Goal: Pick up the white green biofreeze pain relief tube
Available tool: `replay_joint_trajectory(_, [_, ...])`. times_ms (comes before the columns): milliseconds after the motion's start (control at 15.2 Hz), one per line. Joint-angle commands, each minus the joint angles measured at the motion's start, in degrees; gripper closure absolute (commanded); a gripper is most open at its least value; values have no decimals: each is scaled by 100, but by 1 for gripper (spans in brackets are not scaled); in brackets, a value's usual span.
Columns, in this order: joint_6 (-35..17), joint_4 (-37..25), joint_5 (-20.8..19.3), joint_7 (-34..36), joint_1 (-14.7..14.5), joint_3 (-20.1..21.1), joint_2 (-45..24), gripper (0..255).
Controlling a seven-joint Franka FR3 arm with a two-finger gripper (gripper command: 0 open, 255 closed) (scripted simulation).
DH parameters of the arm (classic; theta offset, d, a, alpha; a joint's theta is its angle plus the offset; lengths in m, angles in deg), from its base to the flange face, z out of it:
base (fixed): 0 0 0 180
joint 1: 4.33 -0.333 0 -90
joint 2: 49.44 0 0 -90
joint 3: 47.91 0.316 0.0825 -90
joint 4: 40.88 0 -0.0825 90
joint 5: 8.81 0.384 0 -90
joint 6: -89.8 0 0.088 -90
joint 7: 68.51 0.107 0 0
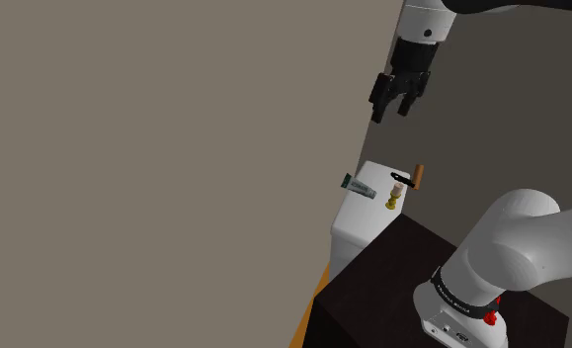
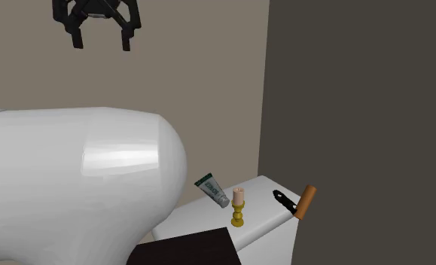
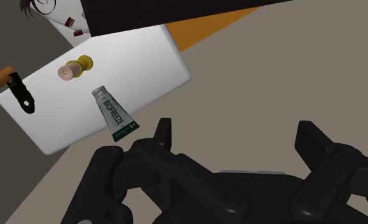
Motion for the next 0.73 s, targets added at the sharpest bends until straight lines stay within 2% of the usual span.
replay_joint_trajectory(0, [0, 0, 0, 0, 0, 0, 0, 0])
replay_joint_trajectory(660, [-1651, 1303, -636, -1131, 123, -663, -455, 0])
